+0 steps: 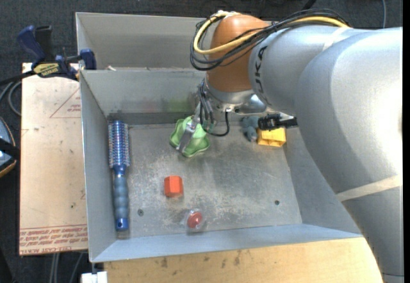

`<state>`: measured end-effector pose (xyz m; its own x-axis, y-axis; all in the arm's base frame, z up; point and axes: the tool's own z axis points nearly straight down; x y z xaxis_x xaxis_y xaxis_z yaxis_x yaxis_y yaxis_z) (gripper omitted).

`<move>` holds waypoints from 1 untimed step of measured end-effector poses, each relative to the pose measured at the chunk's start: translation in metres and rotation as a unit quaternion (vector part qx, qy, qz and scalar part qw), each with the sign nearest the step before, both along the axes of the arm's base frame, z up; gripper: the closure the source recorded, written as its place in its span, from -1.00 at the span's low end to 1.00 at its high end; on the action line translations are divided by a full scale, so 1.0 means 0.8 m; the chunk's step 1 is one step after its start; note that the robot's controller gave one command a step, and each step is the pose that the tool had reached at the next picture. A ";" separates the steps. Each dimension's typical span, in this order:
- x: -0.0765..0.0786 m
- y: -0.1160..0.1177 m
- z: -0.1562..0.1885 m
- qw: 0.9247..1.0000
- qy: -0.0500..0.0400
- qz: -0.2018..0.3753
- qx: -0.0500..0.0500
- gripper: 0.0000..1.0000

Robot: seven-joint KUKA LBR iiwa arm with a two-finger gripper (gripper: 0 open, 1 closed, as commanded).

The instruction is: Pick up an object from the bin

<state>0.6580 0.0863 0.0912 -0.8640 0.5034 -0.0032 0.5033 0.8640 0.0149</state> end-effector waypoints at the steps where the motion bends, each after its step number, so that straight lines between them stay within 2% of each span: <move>1: 0.000 0.002 0.001 1.000 0.000 0.001 0.000 1.00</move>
Offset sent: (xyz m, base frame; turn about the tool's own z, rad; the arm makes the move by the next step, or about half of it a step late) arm 0.0000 0.0000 0.0000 0.0000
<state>0.6579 0.0876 0.0918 -0.8655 0.5008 -0.0031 0.5007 0.8655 0.0155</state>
